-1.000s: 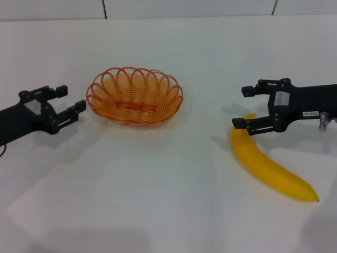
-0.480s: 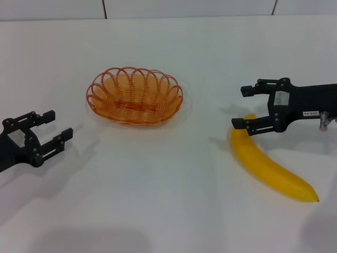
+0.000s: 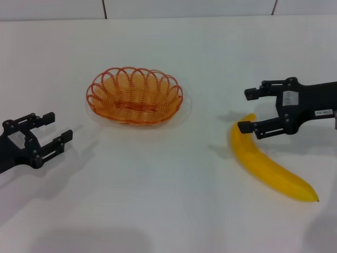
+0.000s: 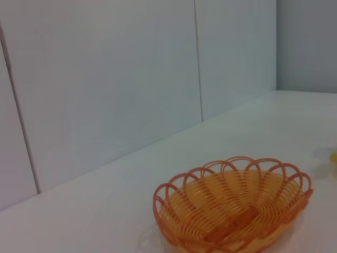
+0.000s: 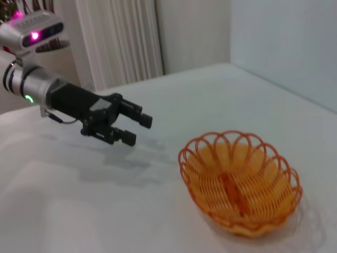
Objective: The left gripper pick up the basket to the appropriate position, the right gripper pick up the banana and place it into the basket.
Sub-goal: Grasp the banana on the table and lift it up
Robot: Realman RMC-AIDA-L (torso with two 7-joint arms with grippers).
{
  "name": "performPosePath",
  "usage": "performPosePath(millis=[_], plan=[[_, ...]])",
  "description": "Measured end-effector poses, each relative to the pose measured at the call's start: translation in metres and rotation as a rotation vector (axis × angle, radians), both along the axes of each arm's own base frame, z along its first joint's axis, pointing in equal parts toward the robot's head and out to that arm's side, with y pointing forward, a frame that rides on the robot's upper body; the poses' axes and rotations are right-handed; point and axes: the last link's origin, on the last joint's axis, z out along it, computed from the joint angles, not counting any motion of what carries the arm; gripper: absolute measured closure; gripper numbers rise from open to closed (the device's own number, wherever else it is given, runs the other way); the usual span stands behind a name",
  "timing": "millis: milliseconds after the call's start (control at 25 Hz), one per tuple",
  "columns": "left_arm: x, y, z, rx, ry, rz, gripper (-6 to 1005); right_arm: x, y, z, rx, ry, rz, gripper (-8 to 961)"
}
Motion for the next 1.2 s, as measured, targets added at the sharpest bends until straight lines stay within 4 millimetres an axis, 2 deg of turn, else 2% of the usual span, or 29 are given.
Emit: performPosePath(millis=[320,880,1200], plan=[[-0.006,0.003,-0.001,0.011,0.031,0.029,410,-0.015,-0.004,0.007,-0.052,-0.134,-0.081,63],[-0.007,0.004,-0.001,0.026,0.042,0.032,409,-0.045,-0.022,-0.014,-0.104,-0.370,-0.154,66],[-0.007,0.004,-0.001,0.027,0.043,0.032,409,-0.042,-0.023,-0.020,-0.116,-0.442,-0.207,67]])
